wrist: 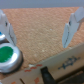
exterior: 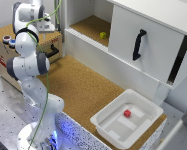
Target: Toggle the red light switch to turn on the red light
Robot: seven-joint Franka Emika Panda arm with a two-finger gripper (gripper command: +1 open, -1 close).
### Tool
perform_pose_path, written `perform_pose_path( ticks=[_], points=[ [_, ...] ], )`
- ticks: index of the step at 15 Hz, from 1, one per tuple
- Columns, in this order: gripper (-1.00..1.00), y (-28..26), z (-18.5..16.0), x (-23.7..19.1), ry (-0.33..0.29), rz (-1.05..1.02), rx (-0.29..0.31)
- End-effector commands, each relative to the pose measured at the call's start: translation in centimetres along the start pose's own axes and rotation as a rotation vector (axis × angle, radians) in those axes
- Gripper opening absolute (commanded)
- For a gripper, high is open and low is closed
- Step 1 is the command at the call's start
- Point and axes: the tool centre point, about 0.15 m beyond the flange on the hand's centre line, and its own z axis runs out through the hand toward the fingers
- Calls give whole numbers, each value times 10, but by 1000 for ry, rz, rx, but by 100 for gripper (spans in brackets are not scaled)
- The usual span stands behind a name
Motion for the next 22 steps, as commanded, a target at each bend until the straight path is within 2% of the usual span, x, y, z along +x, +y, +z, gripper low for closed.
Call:
perform_pose_path(
  ticks=[1, 4, 8, 12, 13, 17, 22],
  points=[
    [100, -50, -11, 95, -178, -37, -132],
    [100, -76, -8, 114, -179, -42, -144],
    [100, -107, -6, 132, -176, -44, -111],
    [100, -124, 1, 166, -174, -84, -109],
    [-100, -125, 2, 172, -174, -96, -119],
    [-100, -131, 9, 180, -194, -109, -135],
    [-100, -134, 16, 184, -193, -103, -110]
  ],
)
